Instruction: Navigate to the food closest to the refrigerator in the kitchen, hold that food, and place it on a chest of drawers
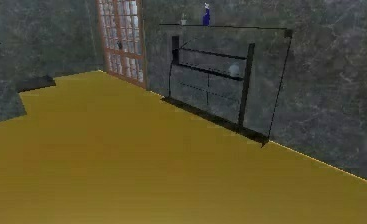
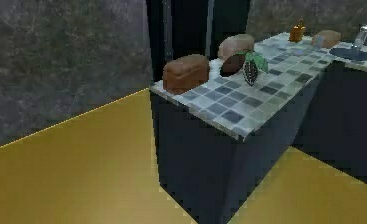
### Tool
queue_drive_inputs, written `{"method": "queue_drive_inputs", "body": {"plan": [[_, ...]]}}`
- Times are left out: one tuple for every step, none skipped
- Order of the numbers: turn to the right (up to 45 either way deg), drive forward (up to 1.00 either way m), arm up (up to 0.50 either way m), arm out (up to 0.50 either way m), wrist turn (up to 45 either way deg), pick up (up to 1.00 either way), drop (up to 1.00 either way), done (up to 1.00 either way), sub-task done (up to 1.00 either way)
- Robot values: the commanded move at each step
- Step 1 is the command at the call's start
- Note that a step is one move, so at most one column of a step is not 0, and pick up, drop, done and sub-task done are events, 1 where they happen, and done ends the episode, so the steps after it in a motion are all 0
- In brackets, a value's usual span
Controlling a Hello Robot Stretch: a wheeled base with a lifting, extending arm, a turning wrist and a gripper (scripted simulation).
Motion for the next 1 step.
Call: {"method": "queue_drive_inputs", "body": {"plan": [[45.0, 0.00, 0.00, 0.00, 0.0, 0.00, 0.00, 0.00, 0.00]]}}
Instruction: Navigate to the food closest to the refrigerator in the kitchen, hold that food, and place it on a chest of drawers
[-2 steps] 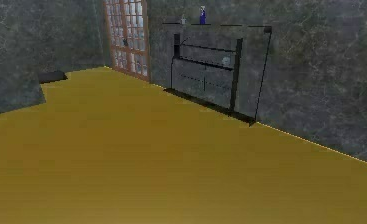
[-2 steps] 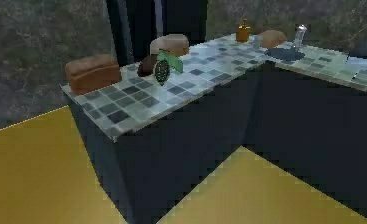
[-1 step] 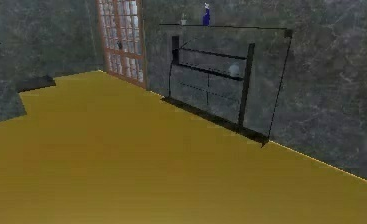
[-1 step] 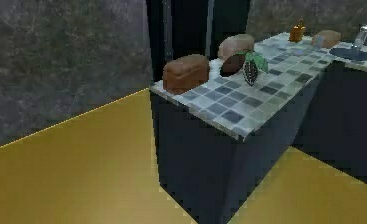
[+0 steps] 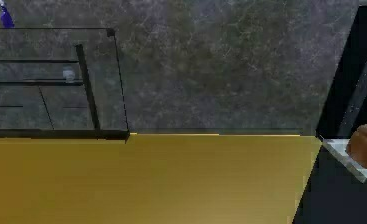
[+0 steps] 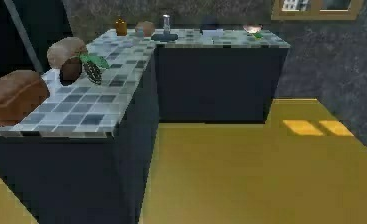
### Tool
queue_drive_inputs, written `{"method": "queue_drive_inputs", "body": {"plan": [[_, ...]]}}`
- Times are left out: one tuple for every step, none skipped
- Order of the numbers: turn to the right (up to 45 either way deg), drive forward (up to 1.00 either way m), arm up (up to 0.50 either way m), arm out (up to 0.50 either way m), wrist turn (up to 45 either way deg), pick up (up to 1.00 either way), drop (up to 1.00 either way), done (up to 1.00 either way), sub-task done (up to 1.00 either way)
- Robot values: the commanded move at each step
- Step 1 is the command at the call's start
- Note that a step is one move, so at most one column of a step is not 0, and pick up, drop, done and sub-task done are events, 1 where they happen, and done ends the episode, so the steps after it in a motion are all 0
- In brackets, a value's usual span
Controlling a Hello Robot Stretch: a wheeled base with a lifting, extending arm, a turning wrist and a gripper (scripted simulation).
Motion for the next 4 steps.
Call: {"method": "queue_drive_inputs", "body": {"plan": [[0.0, 1.00, 0.00, 0.00, 0.0, 0.00, 0.00, 0.00, 0.00], [45.0, 0.00, 0.00, 0.00, 0.0, 0.00, 0.00, 0.00, 0.00], [21.0, 0.00, 0.00, 0.00, 0.0, 0.00, 0.00, 0.00, 0.00], [0.0, 0.95, 0.00, 0.00, 0.0, 0.00, 0.00, 0.00, 0.00]]}}
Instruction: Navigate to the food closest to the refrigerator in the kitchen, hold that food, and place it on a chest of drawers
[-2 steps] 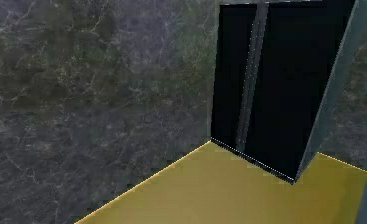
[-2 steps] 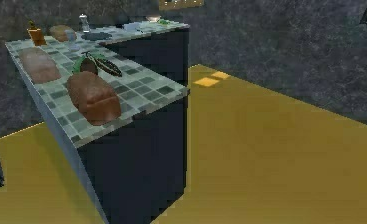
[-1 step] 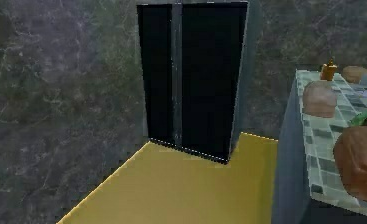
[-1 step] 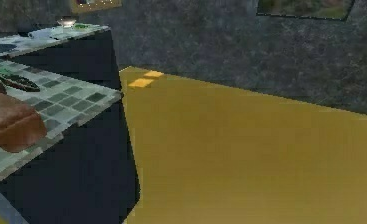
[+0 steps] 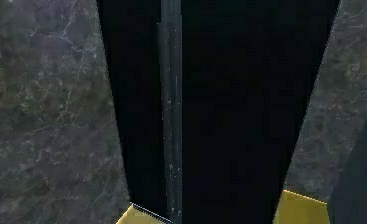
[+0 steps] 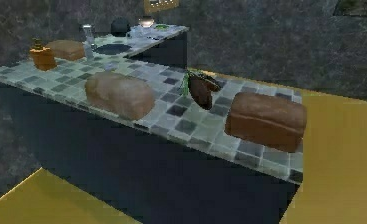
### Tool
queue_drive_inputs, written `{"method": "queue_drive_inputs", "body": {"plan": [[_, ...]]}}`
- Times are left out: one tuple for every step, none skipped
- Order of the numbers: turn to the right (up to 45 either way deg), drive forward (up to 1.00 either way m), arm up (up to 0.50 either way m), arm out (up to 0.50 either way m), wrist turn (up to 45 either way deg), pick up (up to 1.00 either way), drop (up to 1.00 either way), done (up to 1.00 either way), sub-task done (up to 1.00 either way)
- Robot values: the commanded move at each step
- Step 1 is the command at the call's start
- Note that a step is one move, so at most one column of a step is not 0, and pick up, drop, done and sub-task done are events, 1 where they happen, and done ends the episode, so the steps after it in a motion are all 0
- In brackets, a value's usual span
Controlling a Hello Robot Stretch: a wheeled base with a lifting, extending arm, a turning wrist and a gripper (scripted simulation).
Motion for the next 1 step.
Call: {"method": "queue_drive_inputs", "body": {"plan": [[-15.0, 0.00, 0.00, 0.00, 0.0, 0.00, 0.00, 0.00, 0.00]]}}
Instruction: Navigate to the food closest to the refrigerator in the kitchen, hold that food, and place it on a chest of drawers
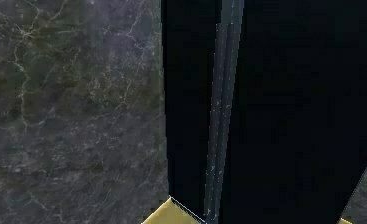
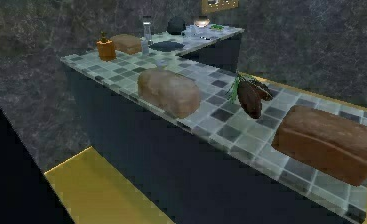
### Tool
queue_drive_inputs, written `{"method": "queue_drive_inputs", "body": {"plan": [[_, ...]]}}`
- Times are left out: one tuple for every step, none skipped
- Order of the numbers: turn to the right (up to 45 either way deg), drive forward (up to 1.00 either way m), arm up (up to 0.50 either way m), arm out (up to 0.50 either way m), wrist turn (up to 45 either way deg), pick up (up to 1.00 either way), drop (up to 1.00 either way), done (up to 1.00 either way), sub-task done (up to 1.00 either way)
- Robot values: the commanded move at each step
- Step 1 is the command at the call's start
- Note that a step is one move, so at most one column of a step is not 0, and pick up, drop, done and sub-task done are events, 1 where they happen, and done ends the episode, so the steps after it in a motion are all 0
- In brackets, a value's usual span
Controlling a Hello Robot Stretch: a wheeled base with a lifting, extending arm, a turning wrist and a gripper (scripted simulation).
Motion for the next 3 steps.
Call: {"method": "queue_drive_inputs", "body": {"plan": [[0.0, 0.00, 0.50, 0.00, 0.0, 0.00, 0.00, 0.00, 0.00], [0.0, 0.00, 0.38, 0.00, 0.0, 0.00, 0.00, 0.00, 0.00], [0.0, 0.00, 0.00, 0.36, 0.0, 0.00, 0.00, 0.00, 0.00]]}}
